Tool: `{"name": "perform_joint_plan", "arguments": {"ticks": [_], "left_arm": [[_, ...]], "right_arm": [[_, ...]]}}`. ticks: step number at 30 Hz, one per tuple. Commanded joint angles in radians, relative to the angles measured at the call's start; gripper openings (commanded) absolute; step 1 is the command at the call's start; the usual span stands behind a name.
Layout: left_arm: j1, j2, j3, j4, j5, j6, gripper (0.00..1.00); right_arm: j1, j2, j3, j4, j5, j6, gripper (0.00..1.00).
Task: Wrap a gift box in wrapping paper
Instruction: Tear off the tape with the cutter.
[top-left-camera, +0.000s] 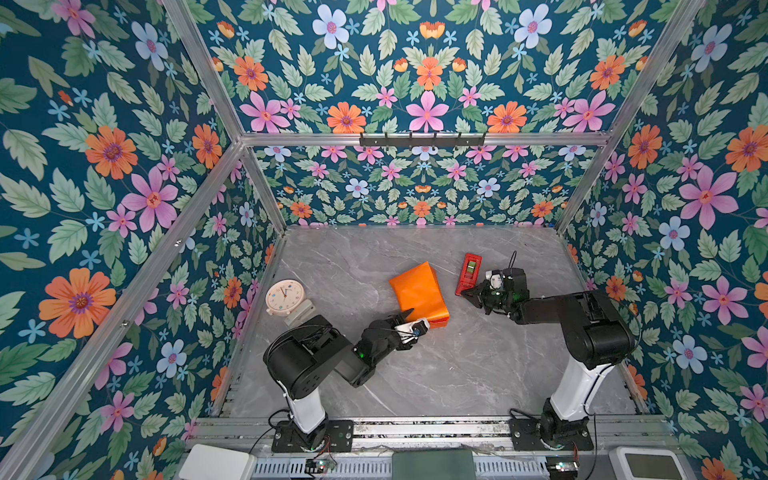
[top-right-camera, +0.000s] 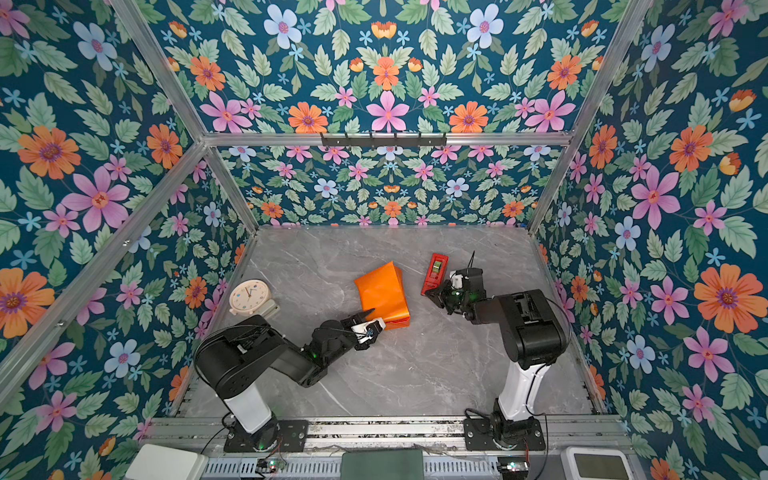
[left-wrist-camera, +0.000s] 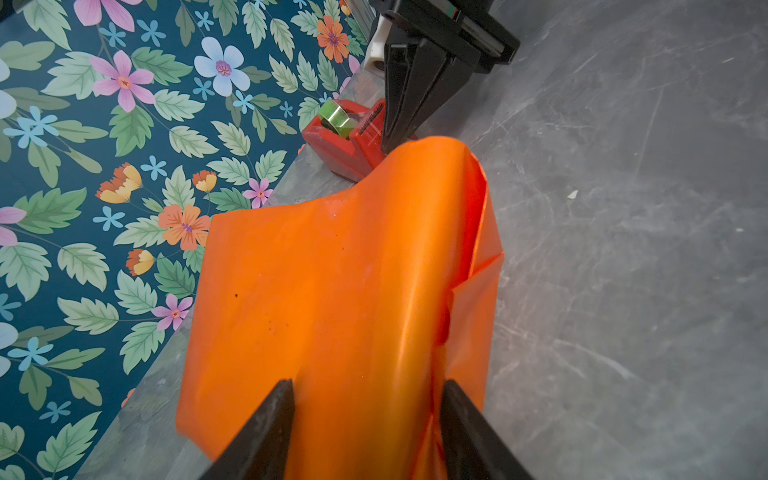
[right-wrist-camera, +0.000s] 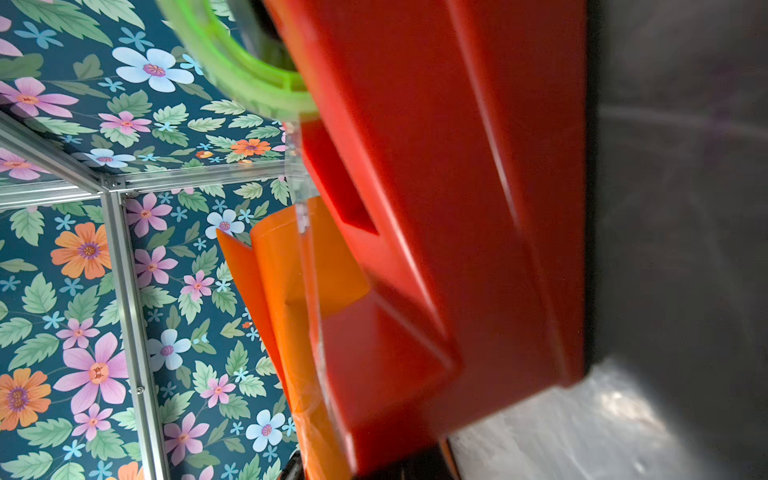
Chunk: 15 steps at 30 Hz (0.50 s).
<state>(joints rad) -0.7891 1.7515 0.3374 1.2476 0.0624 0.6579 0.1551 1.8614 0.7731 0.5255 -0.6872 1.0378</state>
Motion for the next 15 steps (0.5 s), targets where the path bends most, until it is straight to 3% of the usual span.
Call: {"name": "perform_joint_plan", "arguments": {"ticks": [1, 8, 15], "left_arm": [[-0.001, 0.001, 0.0, -0.08, 0.019, -0.007, 0.58], [0.0, 0.001, -0.001, -0.079, 0.017, -0.007, 0.58], [-0.001, 0.003, 0.0, -0.077, 0.019, -0.007, 0.57]], "right_arm": [[-0.005, 0.019, -0.009, -0.199, 0.065, -0.041, 0.0], [-0.012, -0.019, 0.008, -0.284, 0.079, -0.138, 0.0], [0.009, -0.226, -0.048, -0.294, -0.068, -0.294, 0.0]]}}
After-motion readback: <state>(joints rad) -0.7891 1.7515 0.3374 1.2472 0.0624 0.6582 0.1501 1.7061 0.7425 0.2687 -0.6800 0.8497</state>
